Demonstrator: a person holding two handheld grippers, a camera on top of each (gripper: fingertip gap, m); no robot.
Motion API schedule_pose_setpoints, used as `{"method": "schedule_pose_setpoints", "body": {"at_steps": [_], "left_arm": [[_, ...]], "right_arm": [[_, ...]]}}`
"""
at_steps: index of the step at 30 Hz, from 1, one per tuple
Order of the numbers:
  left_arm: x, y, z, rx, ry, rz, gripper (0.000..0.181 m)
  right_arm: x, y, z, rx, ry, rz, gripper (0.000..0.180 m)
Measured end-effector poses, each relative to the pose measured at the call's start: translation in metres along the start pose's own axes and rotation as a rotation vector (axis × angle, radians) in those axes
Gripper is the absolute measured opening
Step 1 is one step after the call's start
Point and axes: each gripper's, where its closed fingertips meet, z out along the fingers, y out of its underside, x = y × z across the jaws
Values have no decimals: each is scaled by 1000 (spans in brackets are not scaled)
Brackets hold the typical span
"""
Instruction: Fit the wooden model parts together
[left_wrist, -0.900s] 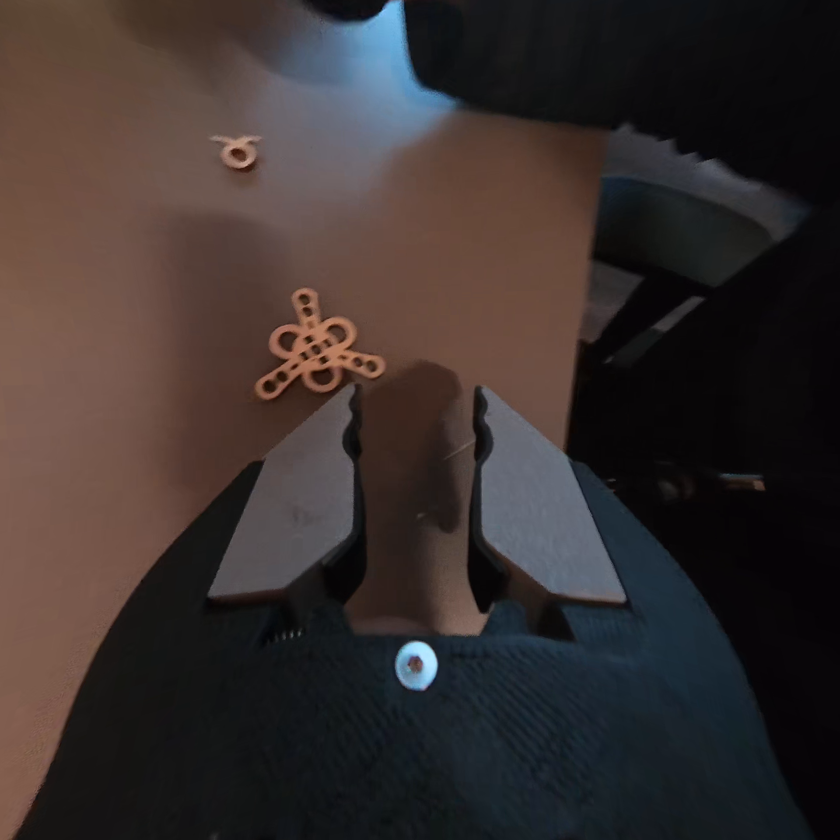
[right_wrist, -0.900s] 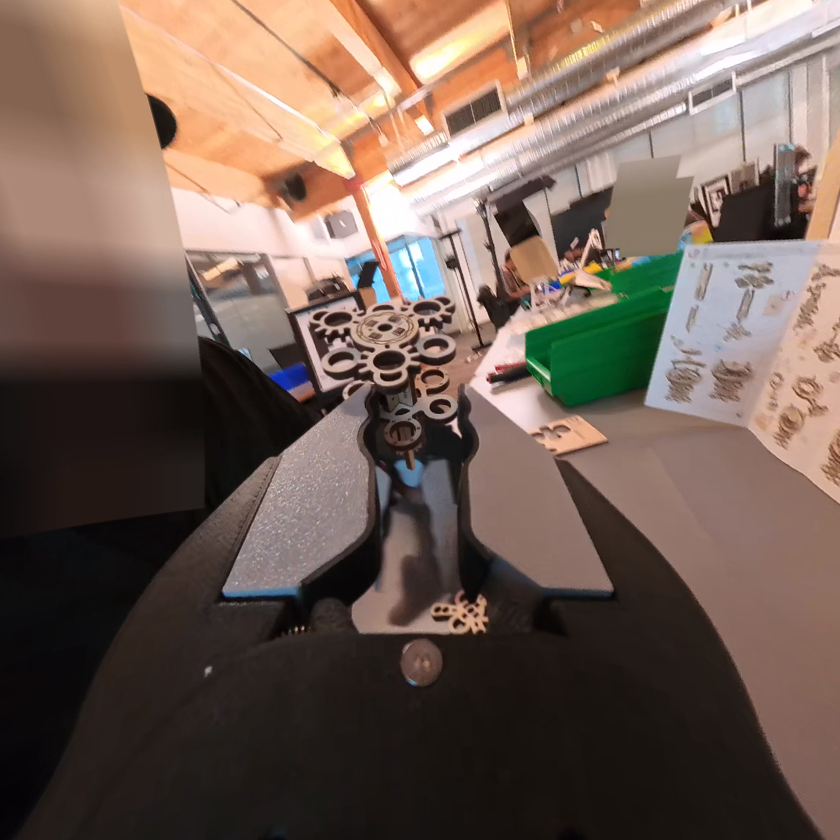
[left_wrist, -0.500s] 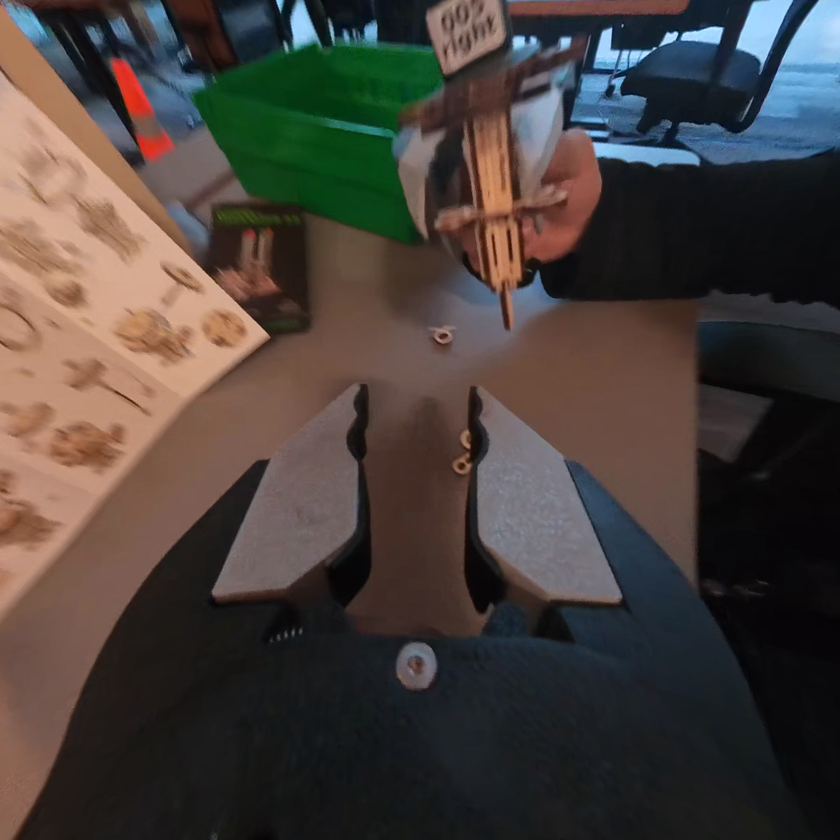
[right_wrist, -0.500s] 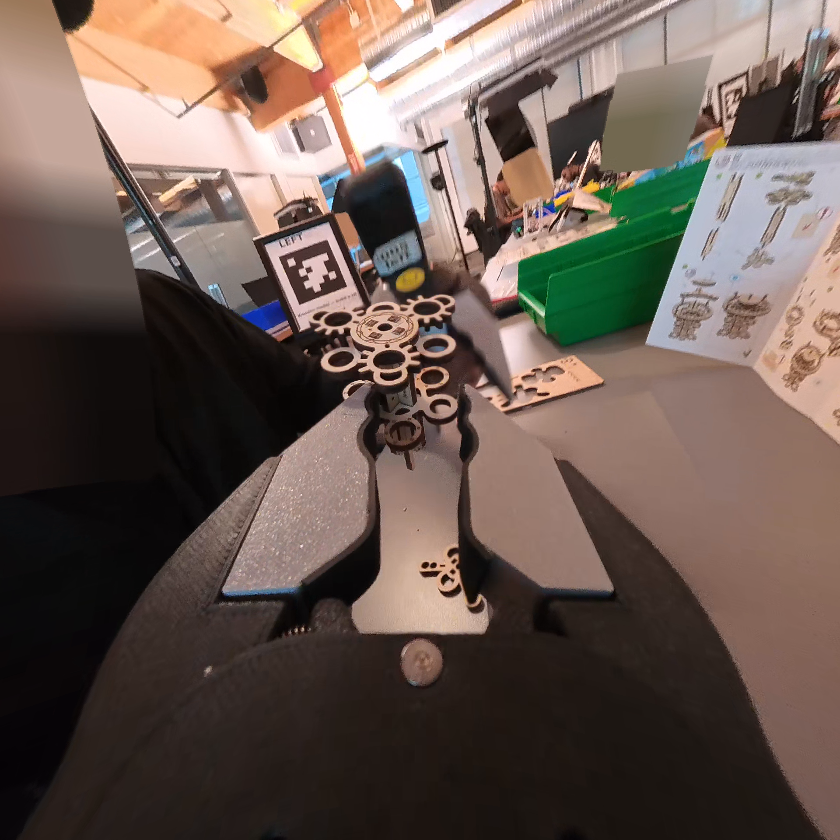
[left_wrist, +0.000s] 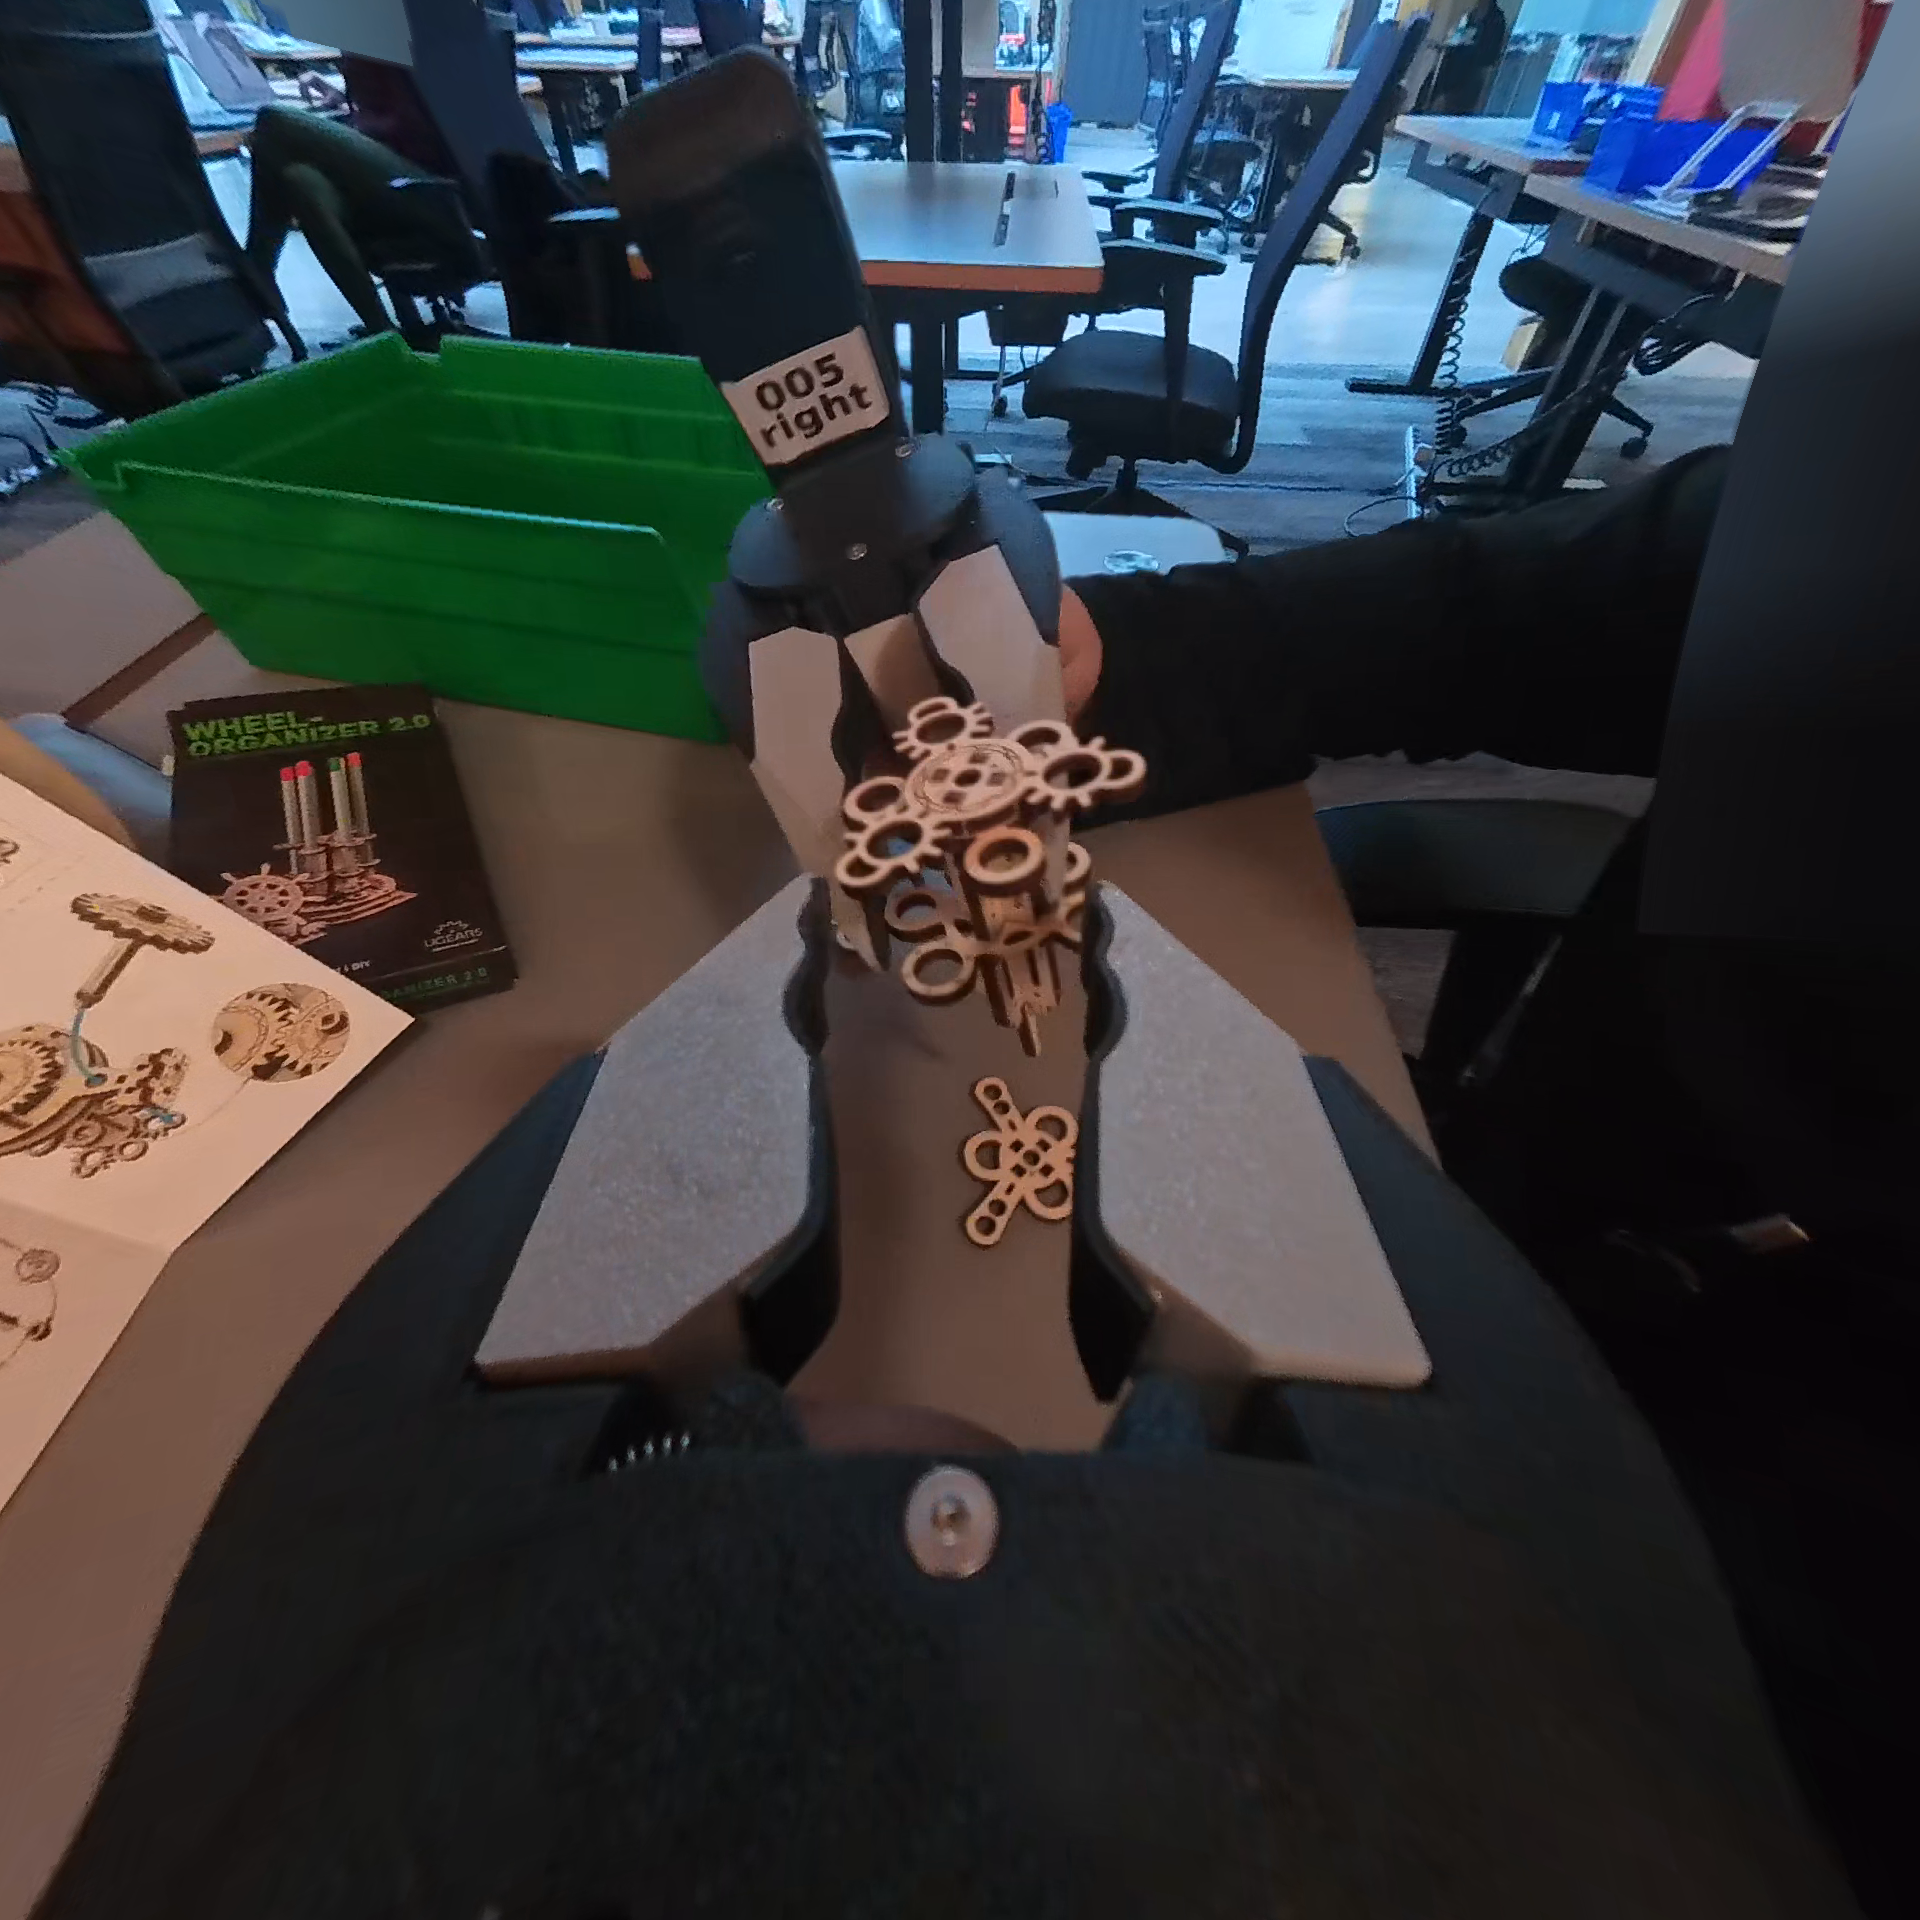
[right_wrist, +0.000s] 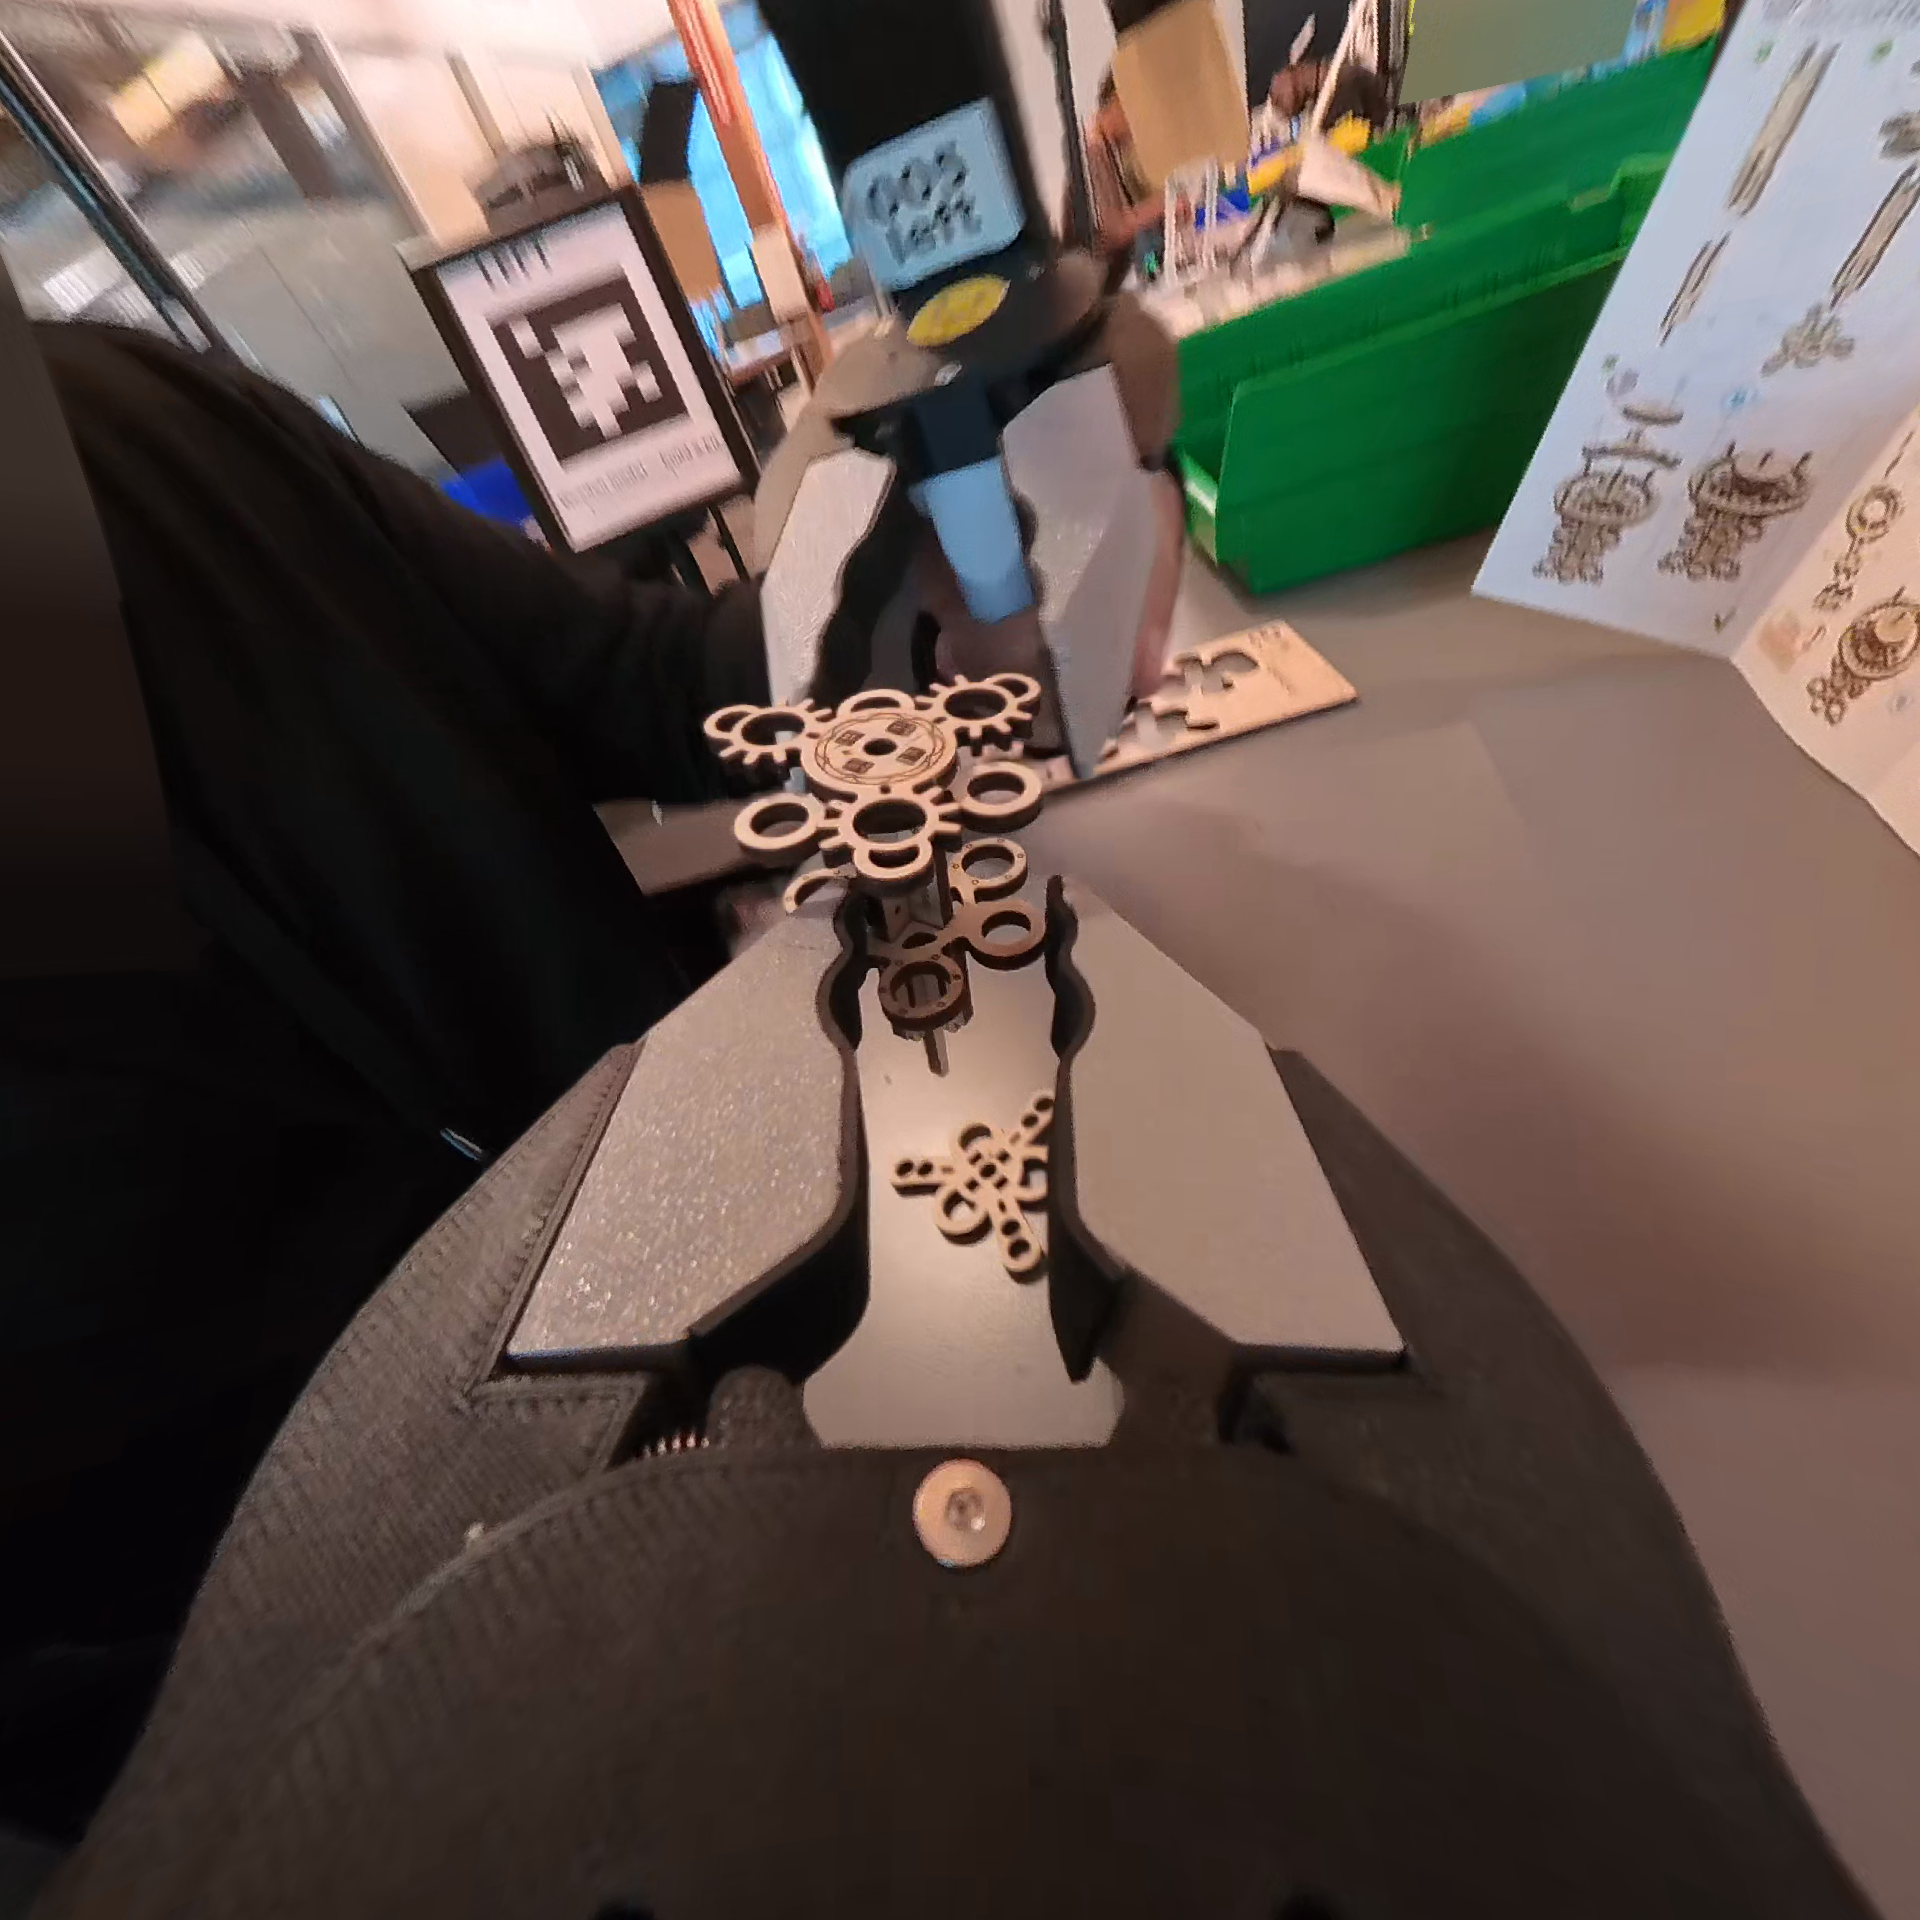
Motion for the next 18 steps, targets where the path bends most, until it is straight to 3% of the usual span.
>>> {"method": "schedule_pose_setpoints", "body": {"at_steps": [8, 18], "left_arm": [[9, 7, 4, 57, 106, -48, 42], [3, 11, 5, 116, 76, -55, 37]], "right_arm": [[0, 9, 11, -88, 36, -52, 31], [0, 2, 8, -40, -4, 24, 31]]}}
